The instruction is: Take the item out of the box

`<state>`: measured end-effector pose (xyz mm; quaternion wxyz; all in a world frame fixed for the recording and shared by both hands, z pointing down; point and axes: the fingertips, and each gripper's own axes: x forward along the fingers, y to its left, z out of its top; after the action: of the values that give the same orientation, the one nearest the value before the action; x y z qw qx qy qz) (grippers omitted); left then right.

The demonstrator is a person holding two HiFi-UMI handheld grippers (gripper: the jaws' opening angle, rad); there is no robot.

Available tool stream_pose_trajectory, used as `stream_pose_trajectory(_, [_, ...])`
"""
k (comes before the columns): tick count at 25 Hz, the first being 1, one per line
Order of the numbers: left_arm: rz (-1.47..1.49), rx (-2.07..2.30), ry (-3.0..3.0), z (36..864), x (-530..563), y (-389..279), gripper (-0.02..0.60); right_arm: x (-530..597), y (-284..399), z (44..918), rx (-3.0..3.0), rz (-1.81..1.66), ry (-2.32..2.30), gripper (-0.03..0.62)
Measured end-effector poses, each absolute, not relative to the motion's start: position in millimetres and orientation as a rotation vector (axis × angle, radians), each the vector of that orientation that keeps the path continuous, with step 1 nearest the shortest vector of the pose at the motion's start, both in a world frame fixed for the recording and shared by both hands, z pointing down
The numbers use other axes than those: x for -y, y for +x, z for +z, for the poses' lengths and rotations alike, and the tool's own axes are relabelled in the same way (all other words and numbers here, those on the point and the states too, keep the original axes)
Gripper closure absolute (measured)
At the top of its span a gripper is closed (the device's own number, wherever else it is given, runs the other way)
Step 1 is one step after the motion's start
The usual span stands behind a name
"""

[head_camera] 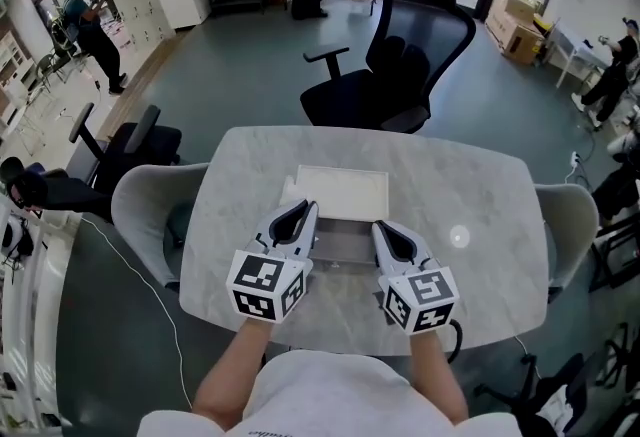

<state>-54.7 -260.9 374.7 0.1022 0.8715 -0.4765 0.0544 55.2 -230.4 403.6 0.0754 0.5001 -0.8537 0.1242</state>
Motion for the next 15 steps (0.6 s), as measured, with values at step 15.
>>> stream_pose_trajectory(15, [0.214,1.366,2.566,389,264,-38,0.558,230,63,402,2.532,0.321,1.533,0.589])
